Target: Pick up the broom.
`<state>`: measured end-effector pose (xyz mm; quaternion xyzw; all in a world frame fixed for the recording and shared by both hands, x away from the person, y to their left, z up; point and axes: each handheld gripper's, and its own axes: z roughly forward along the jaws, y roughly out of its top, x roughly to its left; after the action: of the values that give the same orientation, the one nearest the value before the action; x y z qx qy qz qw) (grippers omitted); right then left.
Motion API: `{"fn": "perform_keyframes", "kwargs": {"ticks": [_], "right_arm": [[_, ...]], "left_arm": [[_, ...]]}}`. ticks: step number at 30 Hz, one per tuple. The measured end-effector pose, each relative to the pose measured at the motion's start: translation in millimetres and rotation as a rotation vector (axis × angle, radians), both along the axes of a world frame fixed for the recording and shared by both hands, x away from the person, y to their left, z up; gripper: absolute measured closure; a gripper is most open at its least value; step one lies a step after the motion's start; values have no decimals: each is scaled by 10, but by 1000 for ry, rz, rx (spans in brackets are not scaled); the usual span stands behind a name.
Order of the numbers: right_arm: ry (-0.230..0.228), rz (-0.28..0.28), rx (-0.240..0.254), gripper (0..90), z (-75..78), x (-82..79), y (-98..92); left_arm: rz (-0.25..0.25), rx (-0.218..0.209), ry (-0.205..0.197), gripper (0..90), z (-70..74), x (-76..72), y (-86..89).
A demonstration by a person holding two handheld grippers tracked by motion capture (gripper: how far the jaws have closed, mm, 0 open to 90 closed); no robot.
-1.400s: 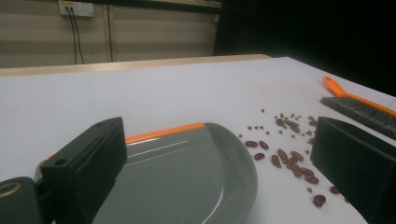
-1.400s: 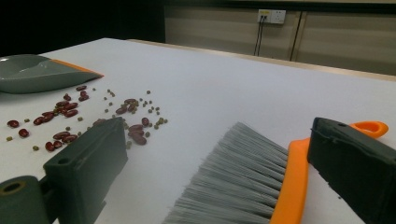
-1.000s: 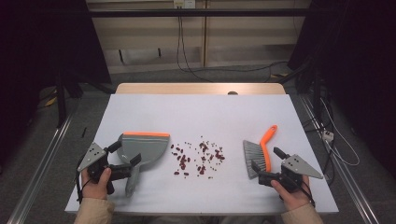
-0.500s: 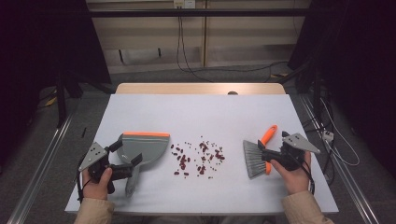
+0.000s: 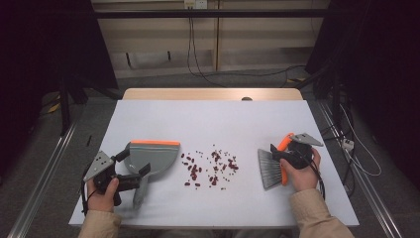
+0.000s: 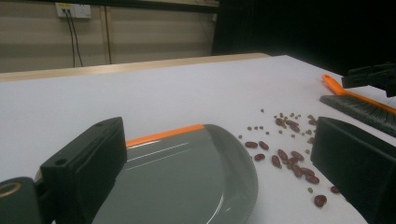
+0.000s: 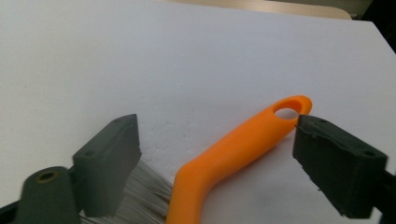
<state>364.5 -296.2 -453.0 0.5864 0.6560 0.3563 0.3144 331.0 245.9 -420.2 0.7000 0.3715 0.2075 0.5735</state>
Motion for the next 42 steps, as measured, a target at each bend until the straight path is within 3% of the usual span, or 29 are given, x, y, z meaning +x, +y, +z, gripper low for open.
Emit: {"fn": "perform_keyframes", "kwargs": {"ticks": [6,15,19,29,37,38,39,42], "right_arm": [[62,-59,1,207,-30,70,0],[149,-84,-6,249,-101,143,-12],[164,-67,-6,314,-109,151,-10],[174,-85,-11,344,-110,143,29],[226,-42,-41,590,-36,160,164],[226,-42,-41,590,-36,160,164],[245,-32,-48,649,-18,171,203],[257,-13,-61,680,-4,178,238]], "left_arm": [[-4,9,4,35,-13,5,0],[-6,17,12,36,-37,10,-4],[-12,18,14,36,-41,13,-16],[-10,20,16,36,-45,14,-21],[-8,17,22,36,-47,21,-37],[-10,21,19,36,-46,23,-37],[-9,22,18,37,-46,24,-39],[-12,21,22,37,-53,28,-44]]}}
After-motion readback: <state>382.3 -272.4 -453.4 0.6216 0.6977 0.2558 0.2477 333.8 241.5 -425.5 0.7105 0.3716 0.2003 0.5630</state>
